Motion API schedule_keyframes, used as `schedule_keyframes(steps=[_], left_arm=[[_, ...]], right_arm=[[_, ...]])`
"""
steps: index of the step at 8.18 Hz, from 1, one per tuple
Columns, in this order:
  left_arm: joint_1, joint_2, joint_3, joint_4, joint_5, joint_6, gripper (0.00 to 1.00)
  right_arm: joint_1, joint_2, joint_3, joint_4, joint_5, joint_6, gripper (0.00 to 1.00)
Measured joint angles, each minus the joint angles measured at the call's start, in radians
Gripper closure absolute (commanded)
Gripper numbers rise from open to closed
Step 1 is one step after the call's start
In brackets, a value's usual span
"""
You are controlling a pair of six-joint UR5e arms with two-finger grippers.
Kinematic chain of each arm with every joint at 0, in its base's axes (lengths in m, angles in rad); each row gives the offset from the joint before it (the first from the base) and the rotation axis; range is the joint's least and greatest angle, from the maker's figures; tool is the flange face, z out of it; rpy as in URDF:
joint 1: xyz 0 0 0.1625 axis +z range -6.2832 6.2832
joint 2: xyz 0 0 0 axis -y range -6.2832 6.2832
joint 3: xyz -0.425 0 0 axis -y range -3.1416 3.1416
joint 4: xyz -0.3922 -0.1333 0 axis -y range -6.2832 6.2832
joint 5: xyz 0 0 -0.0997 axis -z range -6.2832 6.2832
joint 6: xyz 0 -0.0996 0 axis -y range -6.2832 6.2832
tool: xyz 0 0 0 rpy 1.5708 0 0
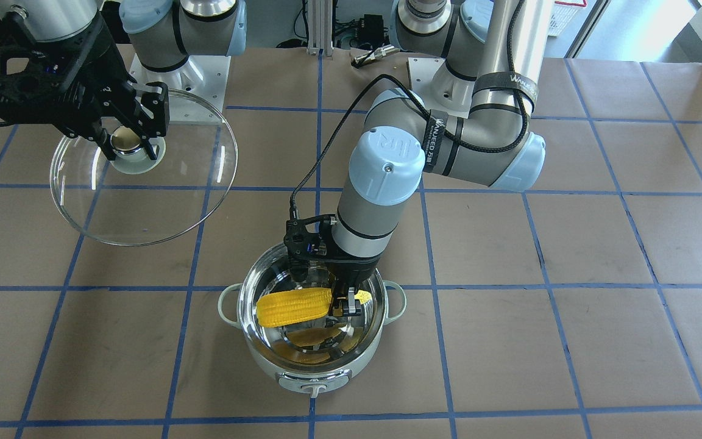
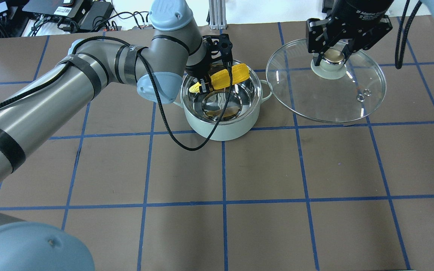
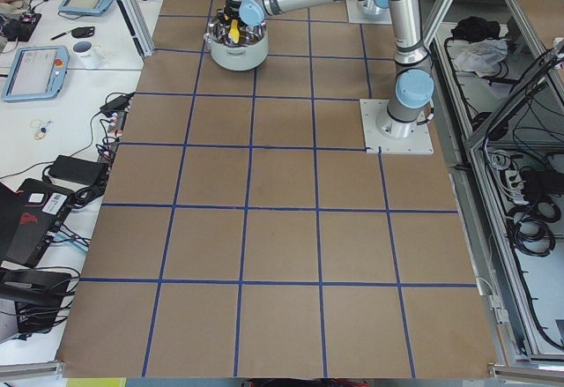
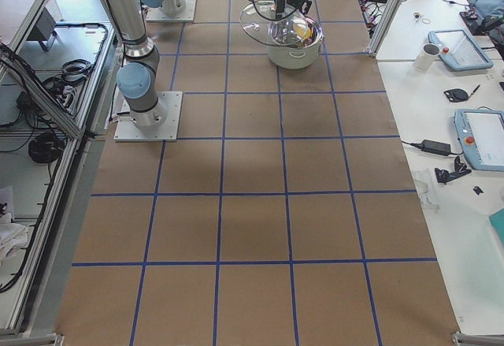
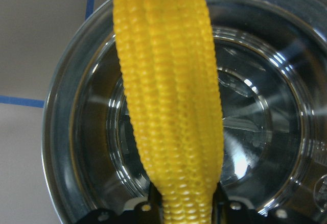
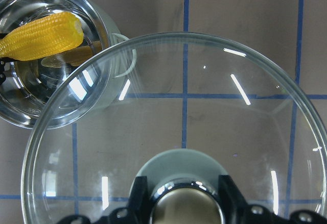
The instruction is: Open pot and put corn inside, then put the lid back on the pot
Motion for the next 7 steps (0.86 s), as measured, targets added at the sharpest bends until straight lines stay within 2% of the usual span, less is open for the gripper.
schedule_keyframes(steps=[3,5,7], left_arm=[[-0.001,0.005,0.0,-0.004,0.06,-0.003,0.3],[-0.002,0.019,0.001,-0.01,0.068,-0.006,0.3],[0.005,0.084,0.002,-0.095,0.072,-0.033,0.3]], right_arm=[[0.001,-0.002,0.0,0.0,-0.001,0.0,0.67],[0.002,-0.003,0.0,-0.001,0.0,0.0,0.67],[0.002,-0.003,0.0,-0.001,0.0,0.0,0.67]])
